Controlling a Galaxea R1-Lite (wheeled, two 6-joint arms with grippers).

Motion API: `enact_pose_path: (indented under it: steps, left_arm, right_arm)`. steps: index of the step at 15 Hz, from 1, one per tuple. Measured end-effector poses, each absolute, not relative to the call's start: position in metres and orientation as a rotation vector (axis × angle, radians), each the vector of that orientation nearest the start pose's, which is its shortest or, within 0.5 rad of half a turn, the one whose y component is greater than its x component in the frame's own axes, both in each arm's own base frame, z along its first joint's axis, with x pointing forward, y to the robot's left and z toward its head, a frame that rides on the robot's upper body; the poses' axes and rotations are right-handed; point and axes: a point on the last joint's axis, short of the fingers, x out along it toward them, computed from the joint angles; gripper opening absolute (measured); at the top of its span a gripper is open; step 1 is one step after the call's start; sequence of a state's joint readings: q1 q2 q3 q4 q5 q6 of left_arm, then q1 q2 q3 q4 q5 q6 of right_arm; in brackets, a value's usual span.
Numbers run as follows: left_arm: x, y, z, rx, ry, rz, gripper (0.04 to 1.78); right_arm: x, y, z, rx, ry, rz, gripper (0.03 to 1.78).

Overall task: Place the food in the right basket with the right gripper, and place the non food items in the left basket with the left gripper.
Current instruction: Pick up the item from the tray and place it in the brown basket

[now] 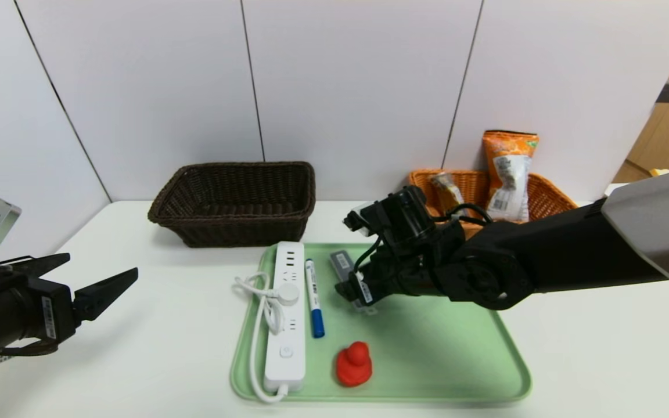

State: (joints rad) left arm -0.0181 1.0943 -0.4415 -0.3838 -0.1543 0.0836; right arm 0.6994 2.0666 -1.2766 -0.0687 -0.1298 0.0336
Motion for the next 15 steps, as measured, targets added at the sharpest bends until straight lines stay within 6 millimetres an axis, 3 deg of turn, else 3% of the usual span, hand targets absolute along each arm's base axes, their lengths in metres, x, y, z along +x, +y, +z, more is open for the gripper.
enact_pose_path:
  steps: [12, 15]
  left_arm:
    - [0.144, -0.006, 0.194, 0.064, 0.255, -0.182, 1.69]
    - [0.144, -0.006, 0.194, 0.063, 0.255, -0.182, 1.69]
  right_arm:
    - [0.31, 0.261, 0.113, -0.26, 0.659, 0.533, 1.69]
    - [0.308, 0.261, 0.111, -0.263, 0.662, 0.535, 1.3]
